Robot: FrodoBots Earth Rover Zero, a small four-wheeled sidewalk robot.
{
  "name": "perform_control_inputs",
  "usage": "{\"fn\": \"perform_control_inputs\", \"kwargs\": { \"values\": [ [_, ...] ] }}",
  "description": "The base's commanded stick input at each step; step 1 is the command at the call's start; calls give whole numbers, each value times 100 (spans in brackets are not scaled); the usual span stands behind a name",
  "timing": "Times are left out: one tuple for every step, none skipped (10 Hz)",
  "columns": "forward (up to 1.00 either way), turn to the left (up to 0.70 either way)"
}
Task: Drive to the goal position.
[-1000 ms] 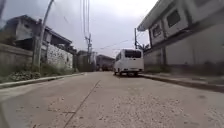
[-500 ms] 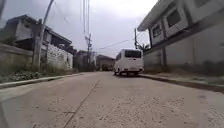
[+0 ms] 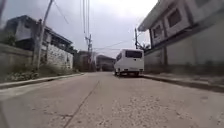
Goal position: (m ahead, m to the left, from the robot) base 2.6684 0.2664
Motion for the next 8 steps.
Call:
{"fn": "perform_control_inputs", "kwargs": {
  "values": [
    [50, 0],
    [50, 0],
    [50, 0],
    [50, 0],
    [50, 0],
    [50, 0],
    [50, 0],
    [50, 0]
  ]
}}
